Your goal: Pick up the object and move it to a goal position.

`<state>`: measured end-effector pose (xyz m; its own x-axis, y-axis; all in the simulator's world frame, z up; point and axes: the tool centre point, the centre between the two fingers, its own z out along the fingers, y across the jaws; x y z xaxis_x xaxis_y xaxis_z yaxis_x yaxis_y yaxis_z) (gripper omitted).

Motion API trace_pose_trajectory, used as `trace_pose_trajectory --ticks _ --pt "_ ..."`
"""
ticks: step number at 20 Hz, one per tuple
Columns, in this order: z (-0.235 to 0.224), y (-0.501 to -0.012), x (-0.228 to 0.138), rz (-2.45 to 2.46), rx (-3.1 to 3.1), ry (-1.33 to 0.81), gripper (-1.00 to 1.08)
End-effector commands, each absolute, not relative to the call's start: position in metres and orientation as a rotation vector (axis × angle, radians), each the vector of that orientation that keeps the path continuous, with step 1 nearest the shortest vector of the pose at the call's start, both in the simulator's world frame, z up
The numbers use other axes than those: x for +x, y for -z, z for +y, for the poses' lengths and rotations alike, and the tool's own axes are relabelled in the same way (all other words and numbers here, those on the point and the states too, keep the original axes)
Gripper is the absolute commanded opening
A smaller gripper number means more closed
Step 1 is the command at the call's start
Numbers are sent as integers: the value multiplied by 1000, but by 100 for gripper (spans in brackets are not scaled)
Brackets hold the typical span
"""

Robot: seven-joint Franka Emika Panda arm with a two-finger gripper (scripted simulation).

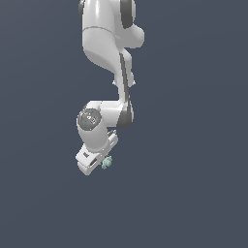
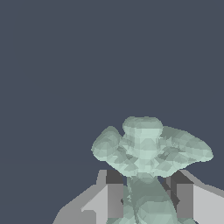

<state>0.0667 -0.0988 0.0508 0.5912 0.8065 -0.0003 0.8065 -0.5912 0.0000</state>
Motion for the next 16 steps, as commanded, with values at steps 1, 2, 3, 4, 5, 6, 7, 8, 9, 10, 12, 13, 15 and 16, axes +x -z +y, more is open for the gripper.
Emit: trace_pose_trajectory --ticks 1,2,3,4,5,6,7,8,9,10,12,13,15,16 --pt "-127 -53 71 1421 2802 0 -100" --pt "-138 -54 73 1421 2802 0 -100" --pt "-147 -55 75 1421 2802 0 -100" --pt "-156 -56 76 1421 2802 0 -100" --pt "-163 -56 78 1421 2802 0 -100" --pt "-170 -57 79 1421 2802 0 -100" --pt "-176 -57 80 1421 2802 0 -100" --pt "-181 -58 81 1421 2802 0 -100" --pt "-186 -58 82 1421 2802 0 -100" --pt "-190 -58 83 1421 2802 0 -100" --pt "-196 -59 85 1421 2802 0 -100" --pt "-198 -59 85 1421 2802 0 -100" --pt "-201 -59 86 1421 2802 0 -100" --pt "-202 -59 87 1421 2802 0 -100"
